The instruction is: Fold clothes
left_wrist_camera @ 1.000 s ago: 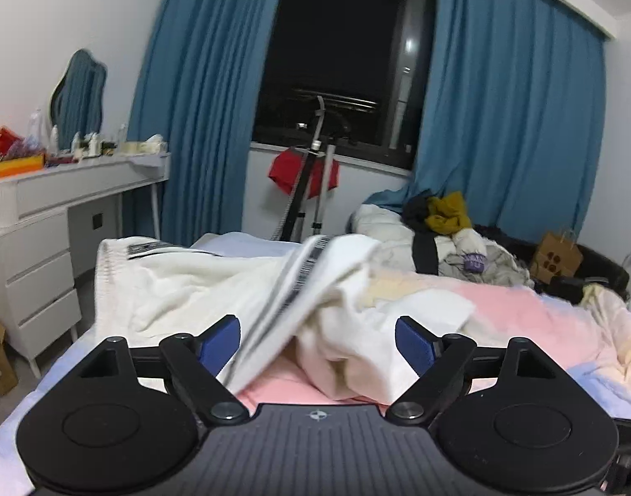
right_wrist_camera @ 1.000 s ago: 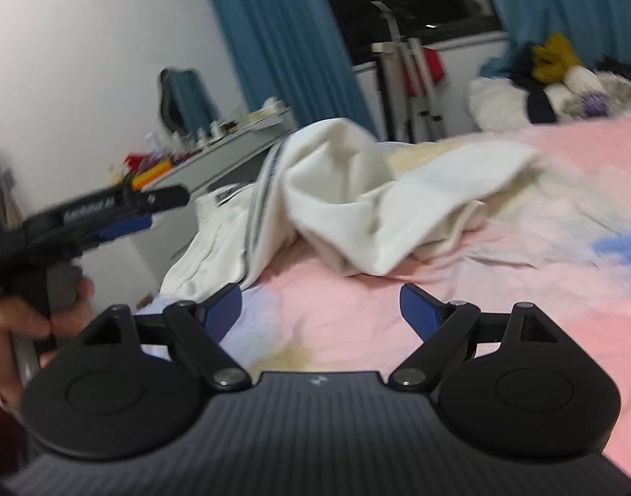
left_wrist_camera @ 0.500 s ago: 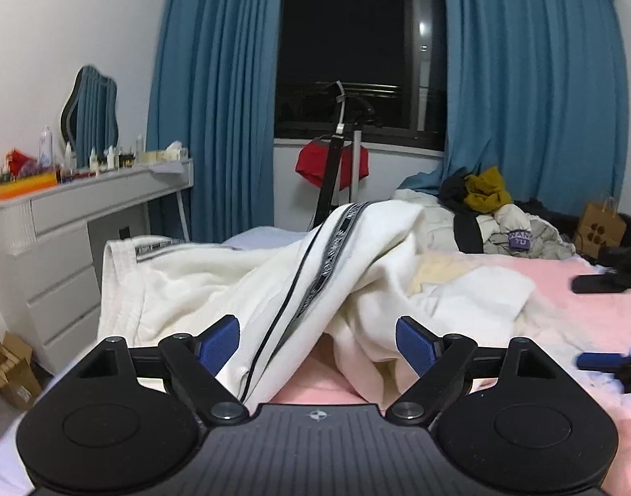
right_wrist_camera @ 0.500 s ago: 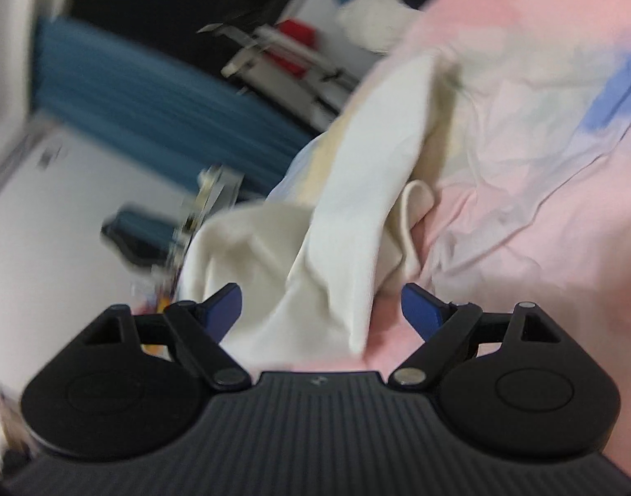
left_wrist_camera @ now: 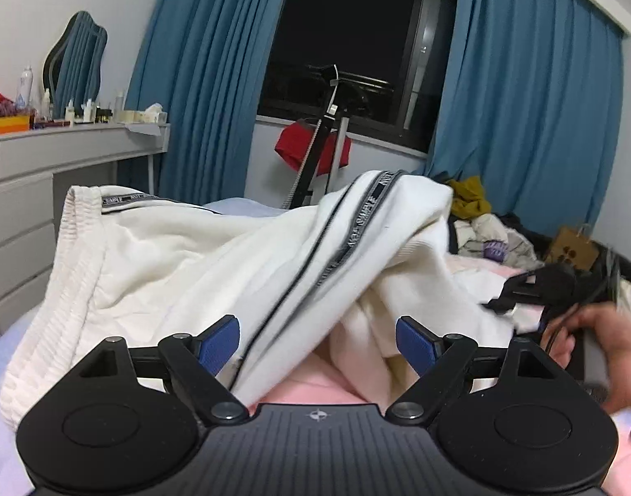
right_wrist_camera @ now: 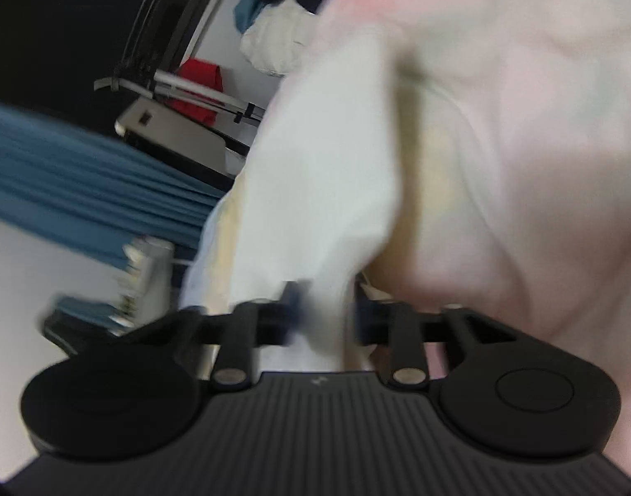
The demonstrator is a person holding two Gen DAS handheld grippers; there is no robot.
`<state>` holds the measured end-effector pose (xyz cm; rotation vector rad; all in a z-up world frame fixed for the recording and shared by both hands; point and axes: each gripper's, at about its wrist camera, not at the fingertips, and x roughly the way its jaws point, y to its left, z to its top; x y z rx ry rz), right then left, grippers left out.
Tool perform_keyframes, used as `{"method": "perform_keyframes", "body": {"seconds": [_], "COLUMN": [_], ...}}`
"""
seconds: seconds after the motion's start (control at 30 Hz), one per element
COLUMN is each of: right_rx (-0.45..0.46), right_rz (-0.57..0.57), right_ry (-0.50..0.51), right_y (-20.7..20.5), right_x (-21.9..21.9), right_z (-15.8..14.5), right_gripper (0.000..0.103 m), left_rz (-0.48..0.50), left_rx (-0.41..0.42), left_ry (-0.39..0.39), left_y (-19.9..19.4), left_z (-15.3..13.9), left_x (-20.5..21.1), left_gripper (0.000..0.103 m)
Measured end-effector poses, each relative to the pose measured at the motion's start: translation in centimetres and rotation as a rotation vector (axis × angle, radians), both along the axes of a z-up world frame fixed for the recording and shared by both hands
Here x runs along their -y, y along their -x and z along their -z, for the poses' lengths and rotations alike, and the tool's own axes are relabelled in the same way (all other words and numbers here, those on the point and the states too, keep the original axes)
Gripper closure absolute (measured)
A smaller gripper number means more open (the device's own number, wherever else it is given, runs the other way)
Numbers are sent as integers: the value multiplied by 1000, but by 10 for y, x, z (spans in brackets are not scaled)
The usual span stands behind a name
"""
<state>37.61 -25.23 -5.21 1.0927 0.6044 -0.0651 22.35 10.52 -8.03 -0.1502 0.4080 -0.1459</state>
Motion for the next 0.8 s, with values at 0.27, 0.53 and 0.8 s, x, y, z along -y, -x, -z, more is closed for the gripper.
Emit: {"method": "perform_keyframes", "body": {"seconds": [0.27, 0.53, 0.8], "right_rx": [123, 252, 88], "right_rz": [-23, 202, 326], "right_ry": [301, 465, 384], "right_y": [-35, -29, 31], "right_x": [23, 135, 223], "right_z": [-108, -149, -5], "right_gripper": [87, 87, 88], "left_rz": [-16, 67, 134], "left_rx": [63, 55, -36], "left_ry": [62, 5, -83], "left_y": [6, 0, -23], "left_z": [-8, -4, 24], "left_x": [-17, -1, 15], "left_gripper": [18, 17, 18]}}
